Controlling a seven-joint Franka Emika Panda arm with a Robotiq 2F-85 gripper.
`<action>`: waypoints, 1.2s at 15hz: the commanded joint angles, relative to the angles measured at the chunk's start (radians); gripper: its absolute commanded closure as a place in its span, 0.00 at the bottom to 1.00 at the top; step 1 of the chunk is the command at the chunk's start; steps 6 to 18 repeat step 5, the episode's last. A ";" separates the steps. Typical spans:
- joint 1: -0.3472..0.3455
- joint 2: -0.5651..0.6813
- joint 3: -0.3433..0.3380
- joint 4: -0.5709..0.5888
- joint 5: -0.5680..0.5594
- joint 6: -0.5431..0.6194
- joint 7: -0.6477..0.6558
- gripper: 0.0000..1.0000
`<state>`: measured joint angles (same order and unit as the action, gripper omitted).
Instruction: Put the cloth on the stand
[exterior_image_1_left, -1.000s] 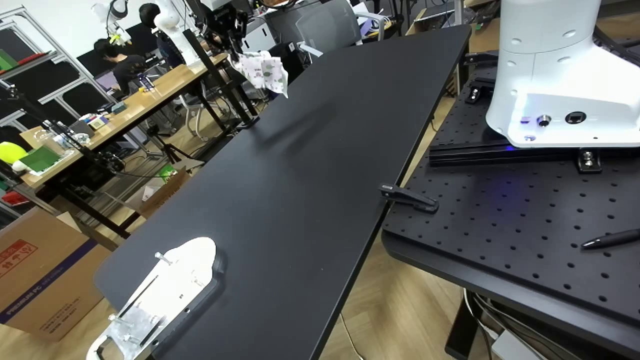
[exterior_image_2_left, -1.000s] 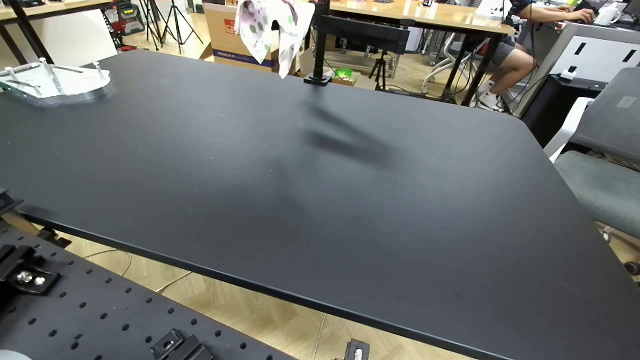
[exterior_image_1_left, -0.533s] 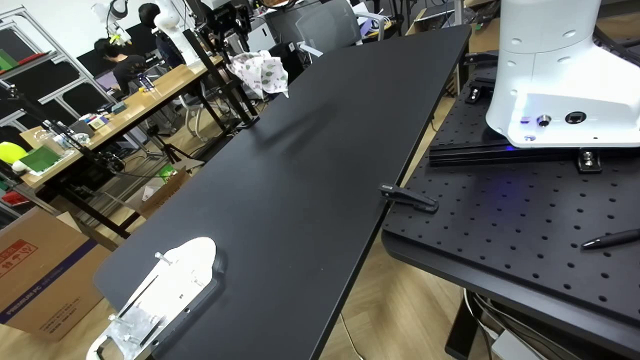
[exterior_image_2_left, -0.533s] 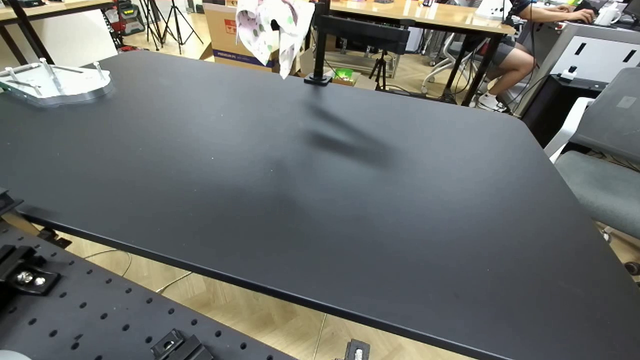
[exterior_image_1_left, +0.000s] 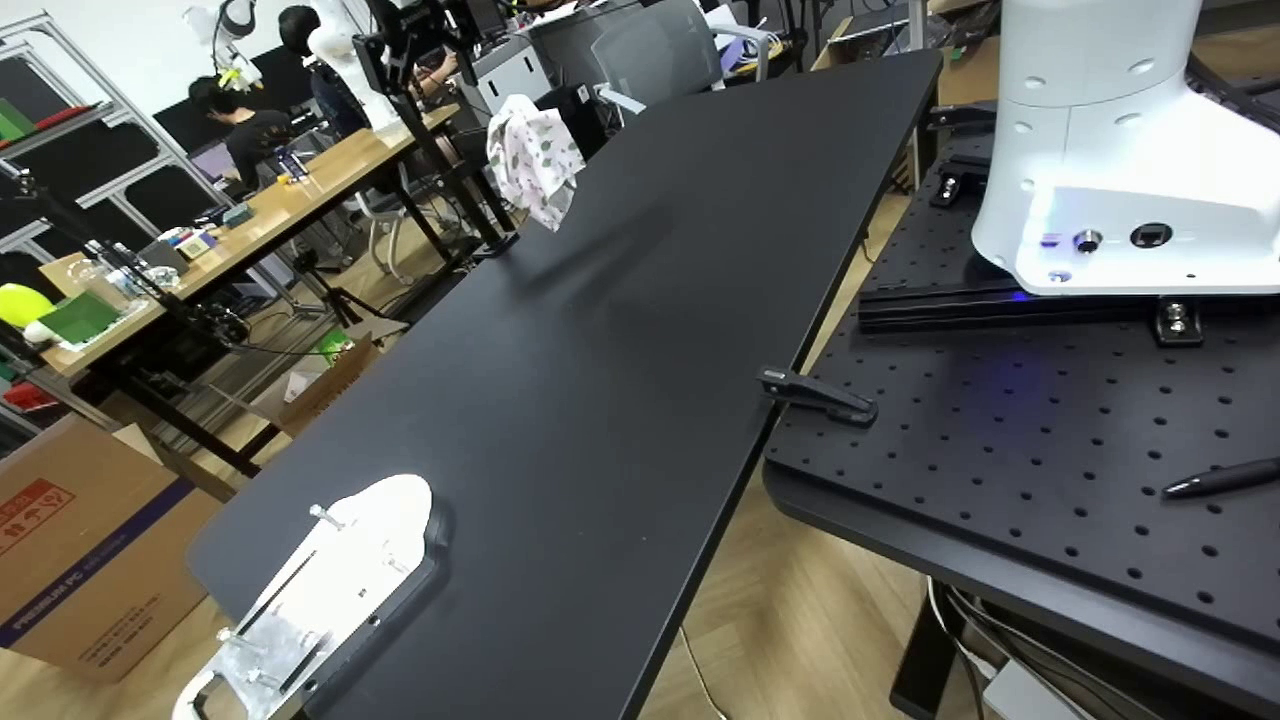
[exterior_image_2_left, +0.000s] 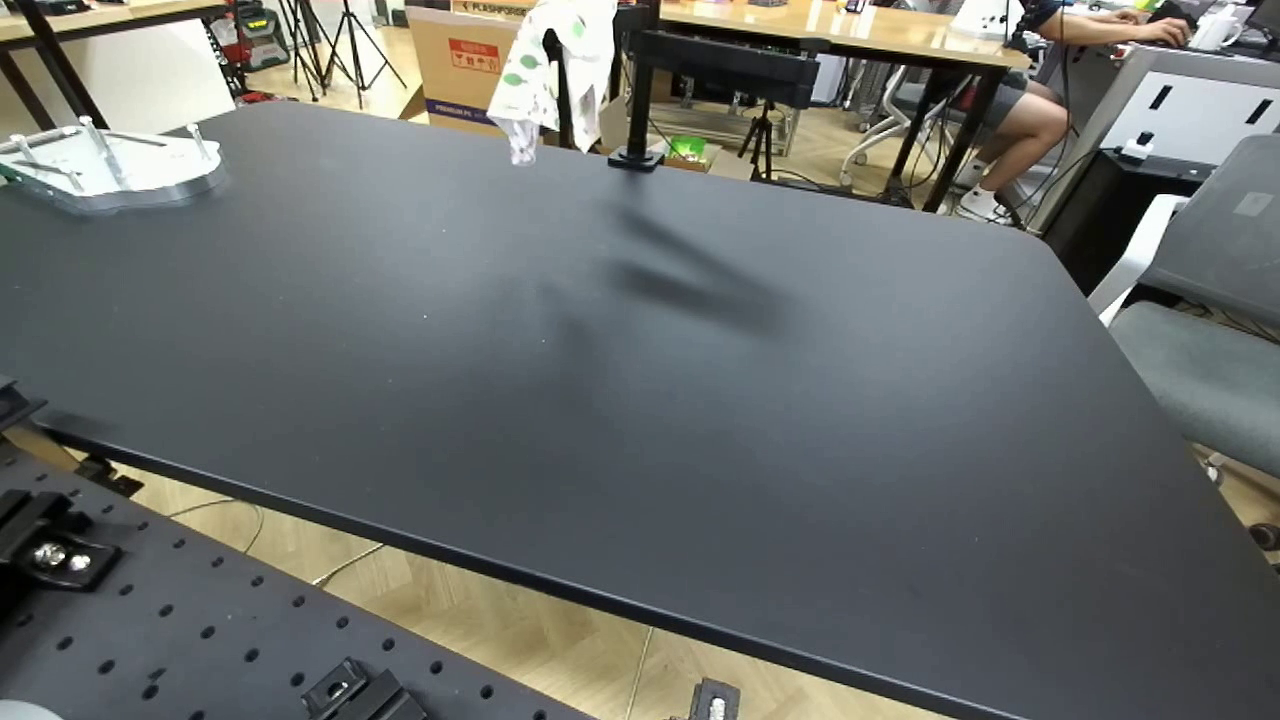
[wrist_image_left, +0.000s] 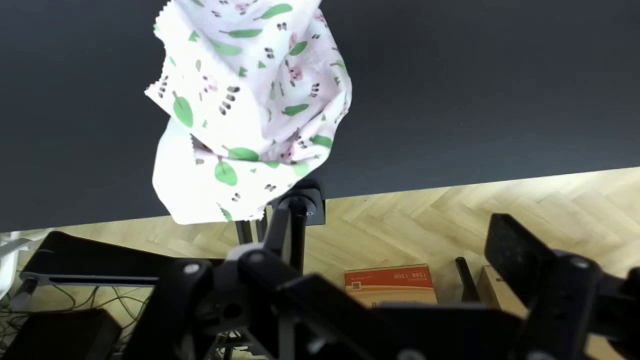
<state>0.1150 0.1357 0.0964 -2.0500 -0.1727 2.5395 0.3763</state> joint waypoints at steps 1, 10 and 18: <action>0.021 -0.003 0.010 0.021 0.043 -0.022 -0.063 0.00; 0.033 0.000 0.016 0.005 0.077 -0.015 -0.090 0.00; 0.033 0.000 0.016 0.005 0.077 -0.015 -0.090 0.00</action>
